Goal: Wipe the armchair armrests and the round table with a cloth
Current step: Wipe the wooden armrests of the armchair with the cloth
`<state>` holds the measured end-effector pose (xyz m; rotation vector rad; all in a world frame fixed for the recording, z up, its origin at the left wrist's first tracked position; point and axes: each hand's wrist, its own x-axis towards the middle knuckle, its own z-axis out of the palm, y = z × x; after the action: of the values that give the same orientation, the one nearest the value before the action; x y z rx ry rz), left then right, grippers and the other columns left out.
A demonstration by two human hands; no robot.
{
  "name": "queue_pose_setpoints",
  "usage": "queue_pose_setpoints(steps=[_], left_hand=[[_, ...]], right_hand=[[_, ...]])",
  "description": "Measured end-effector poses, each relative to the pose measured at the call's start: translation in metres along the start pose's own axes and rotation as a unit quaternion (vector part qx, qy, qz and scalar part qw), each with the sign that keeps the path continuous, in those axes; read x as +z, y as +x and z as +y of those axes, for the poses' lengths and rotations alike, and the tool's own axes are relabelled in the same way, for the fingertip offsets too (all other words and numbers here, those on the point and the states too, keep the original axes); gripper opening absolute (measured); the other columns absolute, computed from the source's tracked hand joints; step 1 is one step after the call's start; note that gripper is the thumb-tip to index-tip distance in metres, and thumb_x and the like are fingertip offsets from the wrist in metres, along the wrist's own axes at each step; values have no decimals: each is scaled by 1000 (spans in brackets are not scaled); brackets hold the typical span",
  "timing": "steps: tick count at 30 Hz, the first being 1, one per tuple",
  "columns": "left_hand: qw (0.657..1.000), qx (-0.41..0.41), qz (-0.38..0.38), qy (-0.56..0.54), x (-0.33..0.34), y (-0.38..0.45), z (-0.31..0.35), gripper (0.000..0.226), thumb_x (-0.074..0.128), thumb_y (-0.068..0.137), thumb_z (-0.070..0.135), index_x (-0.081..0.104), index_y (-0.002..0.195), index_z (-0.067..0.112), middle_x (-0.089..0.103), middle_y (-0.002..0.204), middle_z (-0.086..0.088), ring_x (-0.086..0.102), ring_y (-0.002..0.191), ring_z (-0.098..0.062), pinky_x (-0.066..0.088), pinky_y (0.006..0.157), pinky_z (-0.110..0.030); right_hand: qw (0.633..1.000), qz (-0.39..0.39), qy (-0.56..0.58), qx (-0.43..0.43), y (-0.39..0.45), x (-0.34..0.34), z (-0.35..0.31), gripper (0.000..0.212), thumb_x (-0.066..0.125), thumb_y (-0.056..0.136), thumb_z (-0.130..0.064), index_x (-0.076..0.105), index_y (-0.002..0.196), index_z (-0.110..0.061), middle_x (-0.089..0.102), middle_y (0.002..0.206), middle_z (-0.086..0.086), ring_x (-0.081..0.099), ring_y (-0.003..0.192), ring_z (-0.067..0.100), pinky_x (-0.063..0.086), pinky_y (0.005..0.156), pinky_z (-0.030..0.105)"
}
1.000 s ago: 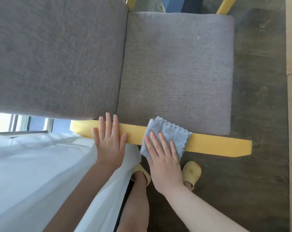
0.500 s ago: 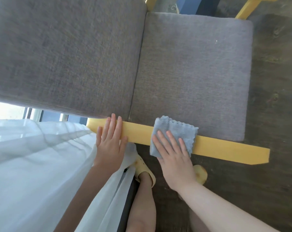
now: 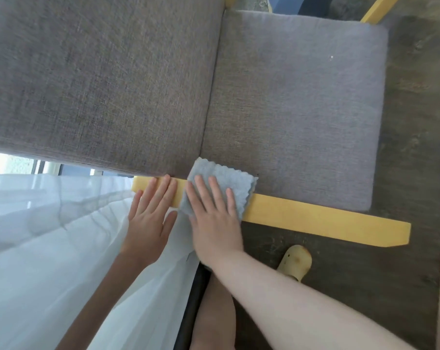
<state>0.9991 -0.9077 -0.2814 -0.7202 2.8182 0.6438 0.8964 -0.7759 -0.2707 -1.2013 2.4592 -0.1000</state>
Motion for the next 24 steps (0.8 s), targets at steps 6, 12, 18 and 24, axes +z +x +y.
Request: queue_pose_setpoints(steps=[6,12,18,24], left_hand=[[998,-66,16,-21,7,-2,24,61,31,94,30,16,152,18,11,159,3,1,148,-16,-1,118,-37],[995,-92,15,-28,18,10,65,60,17,98,44,6,153,21,0,160,6,-8,147,-12,-8,117,-32],[997,-79,-8,-2,31,33,113,61,9,97,47,0,152,24,-8,159,5,-15,146,-13,-6,118,-40],[996,-82,-8,16,54,42,160,61,9,97,47,0,153,25,-11,158,7,-16,145,-12,-8,117,-42]], right_hand=[[995,-8,-48,-83,-22,3,20,60,28,102,-32,1,155,-22,-5,162,-3,-8,148,20,4,119,46],[977,49,18,205,-36,-9,67,56,16,100,-36,11,154,-22,7,161,-1,0,148,22,7,116,48],[1000,0,-25,0,-85,-5,104,58,23,100,-34,8,155,-24,3,162,-4,-1,148,19,15,115,49],[943,78,27,323,-90,-9,144,58,19,97,-35,15,154,-21,10,161,2,5,148,23,16,115,50]])
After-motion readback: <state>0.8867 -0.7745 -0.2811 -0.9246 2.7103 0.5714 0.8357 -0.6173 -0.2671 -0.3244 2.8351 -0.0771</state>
